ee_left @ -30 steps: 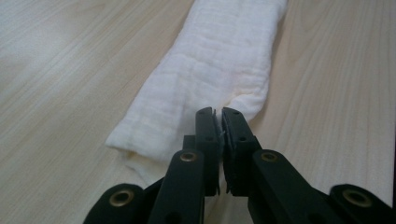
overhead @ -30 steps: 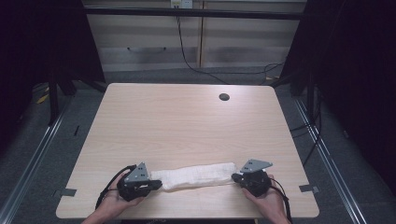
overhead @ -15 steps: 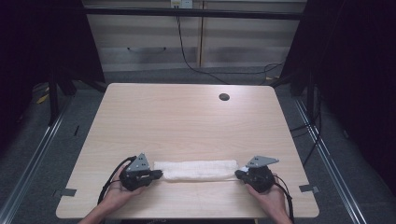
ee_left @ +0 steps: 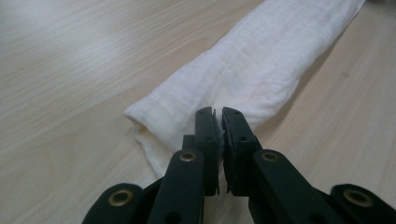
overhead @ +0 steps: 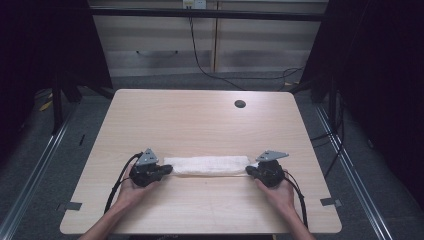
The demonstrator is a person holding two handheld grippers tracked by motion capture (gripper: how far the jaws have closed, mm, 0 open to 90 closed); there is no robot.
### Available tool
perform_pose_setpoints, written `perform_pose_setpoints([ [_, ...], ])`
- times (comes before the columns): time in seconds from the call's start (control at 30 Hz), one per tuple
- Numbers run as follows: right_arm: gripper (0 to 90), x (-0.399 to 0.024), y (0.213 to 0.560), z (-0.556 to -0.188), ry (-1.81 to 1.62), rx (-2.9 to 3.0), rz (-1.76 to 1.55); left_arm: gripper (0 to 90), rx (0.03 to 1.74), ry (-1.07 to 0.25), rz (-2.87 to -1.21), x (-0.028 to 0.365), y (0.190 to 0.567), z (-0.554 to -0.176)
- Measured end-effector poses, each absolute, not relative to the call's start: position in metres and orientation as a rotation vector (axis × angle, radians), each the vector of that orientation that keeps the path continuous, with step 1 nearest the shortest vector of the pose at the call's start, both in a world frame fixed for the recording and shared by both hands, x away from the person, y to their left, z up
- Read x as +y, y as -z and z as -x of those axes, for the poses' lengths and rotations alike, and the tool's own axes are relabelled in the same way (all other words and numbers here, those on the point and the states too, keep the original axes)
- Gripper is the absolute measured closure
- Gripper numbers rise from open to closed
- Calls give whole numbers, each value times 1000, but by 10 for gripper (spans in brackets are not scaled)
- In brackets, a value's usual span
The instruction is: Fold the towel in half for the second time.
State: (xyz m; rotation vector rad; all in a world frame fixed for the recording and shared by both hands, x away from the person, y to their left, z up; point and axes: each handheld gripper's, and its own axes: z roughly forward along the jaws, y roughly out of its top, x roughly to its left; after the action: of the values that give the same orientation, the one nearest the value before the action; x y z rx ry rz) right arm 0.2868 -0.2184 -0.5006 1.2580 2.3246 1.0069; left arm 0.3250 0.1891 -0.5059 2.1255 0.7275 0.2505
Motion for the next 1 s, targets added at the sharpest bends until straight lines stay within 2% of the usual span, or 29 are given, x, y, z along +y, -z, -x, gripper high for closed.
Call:
perform_pose_setpoints([
  [0.17, 866, -223, 502, -284, -1062, 2355, -1221, 787, 711, -216, -2130, 190, 504, -321],
  [0.57, 687, -238, 489, -271, -1299, 2298, -1298, 537, 718, -190, -2102, 210, 486, -304],
  [0.83, 520, -250, 468, -250, -1408, 2192, -1300, 342, 792, -194, -2018, 229, 469, -290],
  [1.0, 457, -264, 465, -237, -1418, 2126, -1326, 301, 810, -162, -2005, 241, 469, -275],
])
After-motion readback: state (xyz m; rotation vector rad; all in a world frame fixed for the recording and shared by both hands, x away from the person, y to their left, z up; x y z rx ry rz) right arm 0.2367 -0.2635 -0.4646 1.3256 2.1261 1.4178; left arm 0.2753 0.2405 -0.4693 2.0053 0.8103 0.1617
